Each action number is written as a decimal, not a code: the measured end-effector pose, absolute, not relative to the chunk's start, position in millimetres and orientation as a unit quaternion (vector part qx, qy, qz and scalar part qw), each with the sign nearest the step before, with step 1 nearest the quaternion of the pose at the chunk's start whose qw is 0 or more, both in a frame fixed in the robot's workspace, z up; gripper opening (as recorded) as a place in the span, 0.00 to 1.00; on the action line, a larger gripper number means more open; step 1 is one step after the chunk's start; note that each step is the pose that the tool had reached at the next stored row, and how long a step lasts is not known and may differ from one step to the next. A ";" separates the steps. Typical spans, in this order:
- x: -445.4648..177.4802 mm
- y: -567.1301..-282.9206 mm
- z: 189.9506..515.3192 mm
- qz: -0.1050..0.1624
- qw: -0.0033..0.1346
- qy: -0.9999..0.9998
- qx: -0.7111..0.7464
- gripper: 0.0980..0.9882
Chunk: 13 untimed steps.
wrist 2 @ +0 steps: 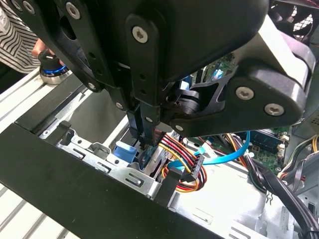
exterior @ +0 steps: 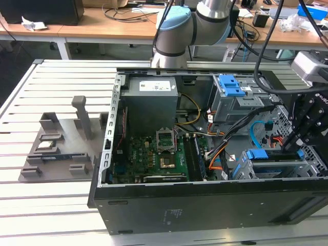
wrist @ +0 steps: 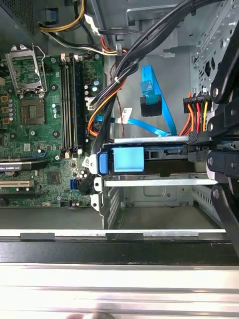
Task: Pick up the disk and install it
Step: 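Insert the first disk wire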
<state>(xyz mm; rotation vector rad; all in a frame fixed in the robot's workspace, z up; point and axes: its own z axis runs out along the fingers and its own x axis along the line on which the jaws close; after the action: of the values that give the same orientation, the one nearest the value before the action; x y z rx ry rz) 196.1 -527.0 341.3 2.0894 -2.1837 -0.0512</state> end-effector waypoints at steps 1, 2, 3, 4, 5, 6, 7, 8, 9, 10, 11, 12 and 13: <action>196.1 -527.2 340.9 -0.017 0.059 -0.721 0.690 0.08; 196.1 -527.4 340.2 -0.017 0.059 -0.721 0.690 0.08; 196.1 -527.5 339.2 -0.017 0.059 -0.721 0.690 0.08; 196.1 -527.7 338.4 -0.017 0.059 -0.721 0.690 0.08; 196.1 -528.1 338.0 -0.017 0.059 -0.721 0.690 0.08; 196.1 -528.5 336.9 -0.017 0.059 -0.721 0.690 0.08; 196.1 -528.8 335.8 -0.017 0.060 -0.721 0.690 0.08; 196.1 -528.9 335.2 -0.017 0.060 -0.721 0.690 0.08; 196.1 -529.0 335.0 -0.017 0.060 -0.721 0.690 0.08; 196.1 -529.0 334.8 -0.017 0.060 -0.721 0.690 0.08; 196.0 -529.0 334.4 -0.017 0.059 -0.721 0.690 0.09; 196.0 -529.0 334.3 -0.017 0.059 -0.721 0.690 0.09; 196.0 -529.0 334.7 -0.017 0.060 -0.721 0.690 0.16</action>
<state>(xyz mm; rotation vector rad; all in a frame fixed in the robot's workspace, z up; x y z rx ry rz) 196.0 -529.0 334.7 2.0890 -2.1834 -0.0515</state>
